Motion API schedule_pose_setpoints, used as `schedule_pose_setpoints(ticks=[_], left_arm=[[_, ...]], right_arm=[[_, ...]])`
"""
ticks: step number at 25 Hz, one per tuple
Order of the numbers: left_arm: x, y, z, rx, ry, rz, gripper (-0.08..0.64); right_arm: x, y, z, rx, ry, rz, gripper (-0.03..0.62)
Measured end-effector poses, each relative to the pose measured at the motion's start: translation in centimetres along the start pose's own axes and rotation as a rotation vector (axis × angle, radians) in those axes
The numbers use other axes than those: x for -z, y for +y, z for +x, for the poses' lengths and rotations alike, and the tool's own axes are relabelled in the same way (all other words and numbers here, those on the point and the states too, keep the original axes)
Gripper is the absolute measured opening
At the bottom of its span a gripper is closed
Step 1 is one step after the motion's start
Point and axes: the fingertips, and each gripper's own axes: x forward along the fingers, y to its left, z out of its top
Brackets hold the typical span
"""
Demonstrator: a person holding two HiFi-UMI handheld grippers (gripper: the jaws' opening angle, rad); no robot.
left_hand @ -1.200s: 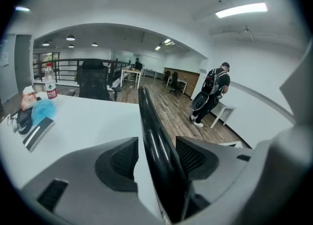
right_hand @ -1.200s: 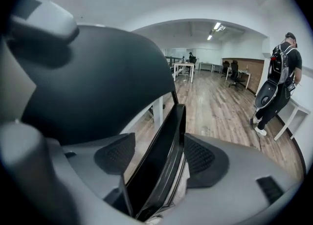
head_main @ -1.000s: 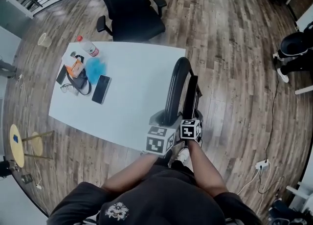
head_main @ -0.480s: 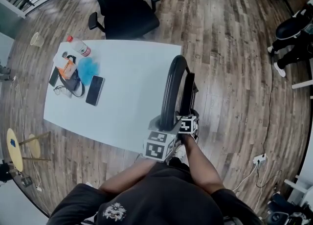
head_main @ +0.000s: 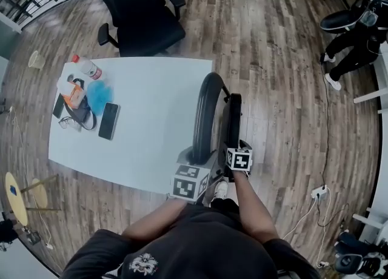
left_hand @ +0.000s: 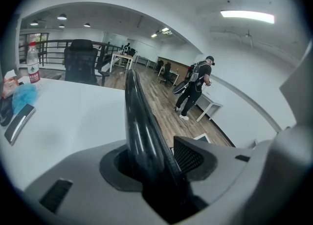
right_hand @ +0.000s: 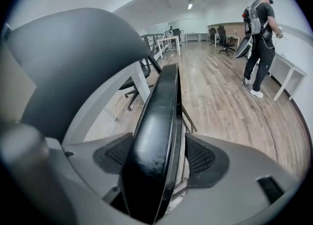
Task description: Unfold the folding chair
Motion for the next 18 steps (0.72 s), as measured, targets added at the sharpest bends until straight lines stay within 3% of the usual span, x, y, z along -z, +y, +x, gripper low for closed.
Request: schedule_pose_setpoints(ticks=[4,9,13,18], left_arm=[[0.5,0.1,0.9,-0.039,0.017,0.007,0.199],[1.6,-0.4,2.8,-0.090,0.059,-0.002,0.196],[2.6,-1.9,5.3,-0.150,0.103,0.008,0.198],[4.5,-4.2,9.0,-0.211,0.173,0.000,0.192]], right_arm=[[0.4,-5.1,-1.5,-0.003,-0.028,0.033,0.328],[1.5,-12.4,-2.9,-0.115,-0.029,0.055,0.327],[2.9,-19.1,-2.8,-0.248,-0.025,0.195,0.328],[5.7,-28.7,-1.8,-0.309,0.003,0.286,0.349]])
